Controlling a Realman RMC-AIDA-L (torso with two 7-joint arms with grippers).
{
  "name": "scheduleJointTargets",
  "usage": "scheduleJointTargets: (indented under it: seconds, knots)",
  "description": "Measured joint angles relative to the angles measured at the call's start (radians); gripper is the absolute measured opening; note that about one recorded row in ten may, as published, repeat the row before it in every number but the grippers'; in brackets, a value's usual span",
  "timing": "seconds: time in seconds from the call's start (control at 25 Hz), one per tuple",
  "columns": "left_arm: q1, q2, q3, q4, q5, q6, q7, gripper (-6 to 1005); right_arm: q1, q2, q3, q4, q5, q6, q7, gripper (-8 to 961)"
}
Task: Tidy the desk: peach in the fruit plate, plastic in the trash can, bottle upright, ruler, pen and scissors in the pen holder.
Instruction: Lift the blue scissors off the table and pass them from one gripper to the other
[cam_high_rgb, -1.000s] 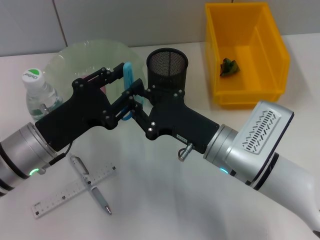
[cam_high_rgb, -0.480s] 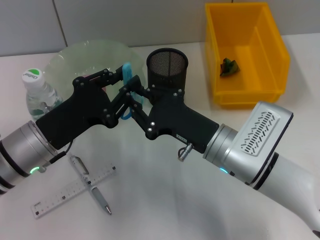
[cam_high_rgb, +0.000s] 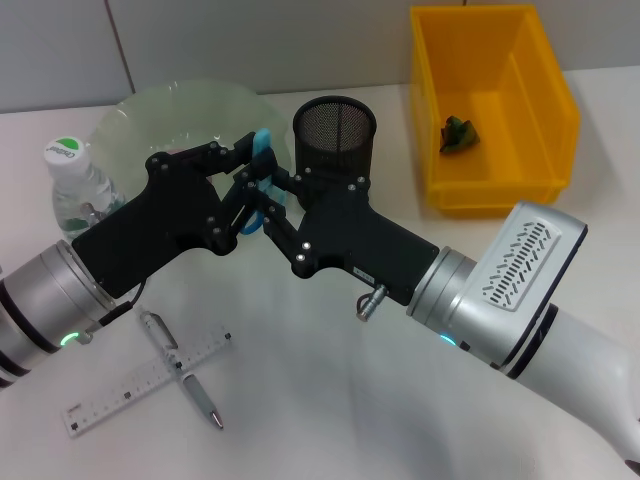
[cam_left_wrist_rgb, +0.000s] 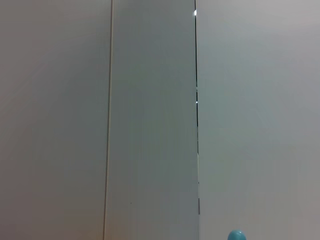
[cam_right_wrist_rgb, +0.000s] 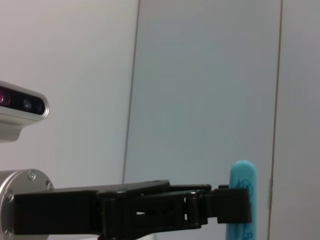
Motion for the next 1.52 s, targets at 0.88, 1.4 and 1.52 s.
scheduleJointTargets:
  seconds: [0.88,1.4,1.52]
  knots:
    - [0.000,0.000,-0.014,0.000,-0.002,0.002,-0.013,100,-0.001,0.000,0.006,0.008,-0.004,-0.023,0.001,321]
    - [0.007,0.000,-0.037,-0.003,-0.002,0.017,-0.014,96,-0.016,0.000,0.008,0.068,-0.002,-0.116,0.031,533]
    - [0.009,0.000,-0.050,-0.003,-0.002,0.034,-0.014,96,-0.024,-0.001,0.015,0.131,-0.002,-0.210,0.105,562]
